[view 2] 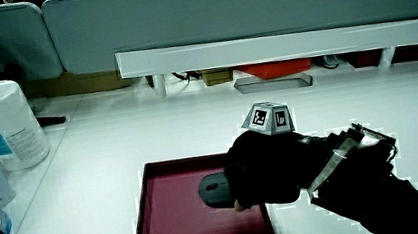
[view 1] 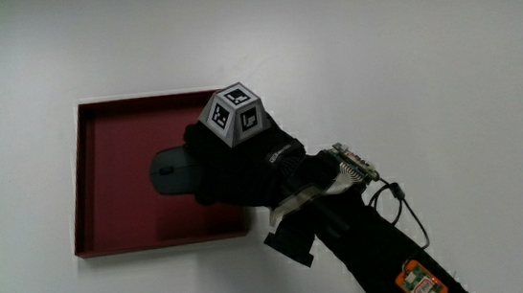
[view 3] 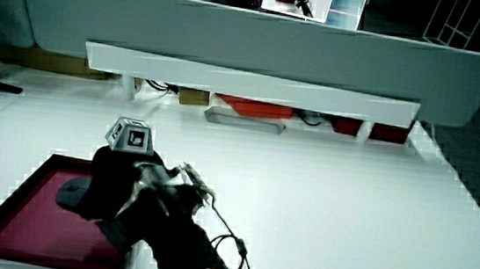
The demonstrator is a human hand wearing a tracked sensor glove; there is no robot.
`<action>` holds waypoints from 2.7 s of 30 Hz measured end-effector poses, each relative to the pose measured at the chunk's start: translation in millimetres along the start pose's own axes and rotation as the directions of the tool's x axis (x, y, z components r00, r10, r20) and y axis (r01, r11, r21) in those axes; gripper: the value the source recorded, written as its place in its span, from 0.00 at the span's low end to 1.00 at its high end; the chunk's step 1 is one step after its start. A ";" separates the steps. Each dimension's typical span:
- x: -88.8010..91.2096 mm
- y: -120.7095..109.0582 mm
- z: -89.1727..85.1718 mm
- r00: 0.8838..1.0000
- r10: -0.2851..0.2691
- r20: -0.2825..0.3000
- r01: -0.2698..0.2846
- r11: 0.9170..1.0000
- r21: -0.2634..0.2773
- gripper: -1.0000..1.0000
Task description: Place mouse into plate
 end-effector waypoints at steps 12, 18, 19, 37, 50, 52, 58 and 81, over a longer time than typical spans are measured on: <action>-0.1 25.7 -39.2 0.999 -0.025 0.032 0.027 0.997 -0.071 0.50; 1.0 34.4 -53.9 0.998 -0.037 0.049 0.043 0.993 -0.110 0.50; 1.1 35.3 -55.0 0.998 -0.042 0.056 0.047 0.994 -0.098 0.50; 11.0 41.9 -70.0 0.997 -0.072 0.009 0.073 0.979 -0.191 0.50; 2.1 7.1 -36.9 0.995 0.023 -0.101 -0.043 0.979 -0.198 0.04; -0.8 -5.0 -27.3 0.993 0.054 -0.108 -0.073 0.980 -0.185 0.00; -8.0 -41.9 -1.7 0.989 0.108 -0.099 -0.124 0.979 -0.165 0.00; -23.8 -136.0 39.9 0.982 0.188 -0.004 -0.188 0.980 -0.068 0.00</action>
